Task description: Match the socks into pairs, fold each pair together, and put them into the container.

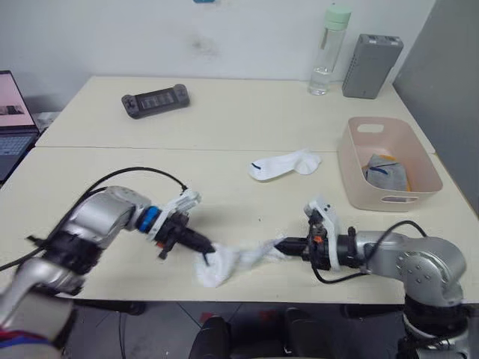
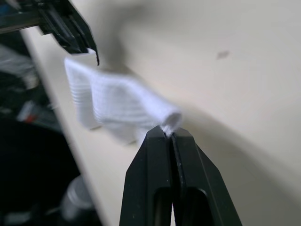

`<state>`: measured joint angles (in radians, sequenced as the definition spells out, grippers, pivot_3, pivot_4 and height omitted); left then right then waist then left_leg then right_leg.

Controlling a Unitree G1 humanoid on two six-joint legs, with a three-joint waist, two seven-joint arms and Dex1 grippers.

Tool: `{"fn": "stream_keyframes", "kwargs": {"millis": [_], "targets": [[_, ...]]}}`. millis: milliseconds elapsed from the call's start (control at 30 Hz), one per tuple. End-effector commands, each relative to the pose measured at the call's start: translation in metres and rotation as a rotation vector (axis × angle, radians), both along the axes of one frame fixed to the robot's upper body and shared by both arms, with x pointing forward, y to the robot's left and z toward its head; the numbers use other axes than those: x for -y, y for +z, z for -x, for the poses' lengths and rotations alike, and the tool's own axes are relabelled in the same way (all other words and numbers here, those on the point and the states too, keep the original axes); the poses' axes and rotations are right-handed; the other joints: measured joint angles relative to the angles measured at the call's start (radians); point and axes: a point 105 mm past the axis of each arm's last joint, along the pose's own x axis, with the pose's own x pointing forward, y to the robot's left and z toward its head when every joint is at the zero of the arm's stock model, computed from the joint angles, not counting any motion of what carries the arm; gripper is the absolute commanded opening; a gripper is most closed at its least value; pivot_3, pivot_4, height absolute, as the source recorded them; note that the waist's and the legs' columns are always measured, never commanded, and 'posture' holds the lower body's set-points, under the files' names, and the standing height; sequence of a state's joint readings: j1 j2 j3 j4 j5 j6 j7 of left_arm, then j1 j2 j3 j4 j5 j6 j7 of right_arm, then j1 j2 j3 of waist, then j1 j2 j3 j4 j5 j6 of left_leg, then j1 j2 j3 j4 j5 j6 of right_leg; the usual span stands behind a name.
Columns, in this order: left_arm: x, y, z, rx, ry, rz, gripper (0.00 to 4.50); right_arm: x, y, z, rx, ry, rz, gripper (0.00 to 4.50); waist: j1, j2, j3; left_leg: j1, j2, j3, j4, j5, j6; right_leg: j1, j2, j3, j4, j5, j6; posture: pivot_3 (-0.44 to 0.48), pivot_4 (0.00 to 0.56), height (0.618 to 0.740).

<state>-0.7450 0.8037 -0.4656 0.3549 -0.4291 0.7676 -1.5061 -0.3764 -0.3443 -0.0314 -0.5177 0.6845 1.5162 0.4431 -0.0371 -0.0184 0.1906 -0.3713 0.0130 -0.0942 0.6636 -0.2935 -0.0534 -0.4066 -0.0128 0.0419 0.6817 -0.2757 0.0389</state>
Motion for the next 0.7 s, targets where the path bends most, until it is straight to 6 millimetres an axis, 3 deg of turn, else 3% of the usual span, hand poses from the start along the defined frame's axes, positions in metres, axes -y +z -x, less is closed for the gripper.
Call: {"fn": "stream_keyframes", "kwargs": {"millis": [33, 167, 367, 433, 633, 700], "targets": [[-0.011, 0.007, -0.029, 0.103, 0.062, -0.049, 0.01, 0.008, 0.002, -0.02, 0.064, -0.064, 0.062, 0.0, -0.001, 0.0, 0.0, -0.002, 0.0, 0.0, 0.0, 0.0, 0.0, -0.001, 0.0, 0.0, -0.001, 0.0, 0.0, 0.0, 0.15, 0.74], [-0.009, 0.017, -0.051, 0.198, 0.087, -0.042, 0.01, 0.014, 0.01, -0.038, 0.164, -0.091, 0.107, 0.0, -0.009, 0.0, 0.0, -0.005, 0.0, -0.001, -0.001, 0.0, 0.0, -0.005, -0.001, 0.0, 0.0, 0.0, 0.0, 0.0, 0.15, 0.74], [-0.011, 0.035, -0.06, 0.318, 0.091, -0.025, 0.0, 0.021, 0.027, -0.038, 0.351, -0.032, 0.18, 1.65, -0.019, 0.0, 0.0, -0.014, -0.002, -0.001, -0.001, 0.0, 0.0, -0.014, -0.003, 0.0, 0.0, 0.0, -0.001, 0.0, 0.15, 0.74], [-0.013, 0.049, -0.057, 0.321, 0.125, 0.04, 0.65, 0.025, 0.038, -0.035, 0.41, -0.034, 0.177, 2.4, -0.02, 0.0, 0.0, -0.015, -0.002, -0.001, -0.001, 0.0, 0.0, -0.014, -0.004, -0.001, 0.0, 0.0, 0.0, 0.0, 0.15, 0.74], [-0.036, 0.06, -0.041, 0.35, 0.228, 0.08, 2.46, 0.029, 0.047, -0.023, 0.46, -0.104, 0.111, 4.47, -0.024, 0.0, 0.0, -0.013, -0.002, -0.002, -0.001, 0.0, 0.0, -0.013, -0.003, -0.001, 0.002, 0.0, 0.0, 0.0, 0.15, 0.74], [-0.039, 0.057, -0.035, 0.341, 0.261, 0.07, 2.46, 0.026, 0.043, -0.02, 0.452, -0.132, 0.087, 4.47, -0.021, 0.0, 0.0, -0.013, -0.001, -0.002, 0.0, 0.0, 0.0, -0.013, -0.003, -0.001, 0.002, 0.0, 0.0, 0.0, 0.15, 0.74]]}}
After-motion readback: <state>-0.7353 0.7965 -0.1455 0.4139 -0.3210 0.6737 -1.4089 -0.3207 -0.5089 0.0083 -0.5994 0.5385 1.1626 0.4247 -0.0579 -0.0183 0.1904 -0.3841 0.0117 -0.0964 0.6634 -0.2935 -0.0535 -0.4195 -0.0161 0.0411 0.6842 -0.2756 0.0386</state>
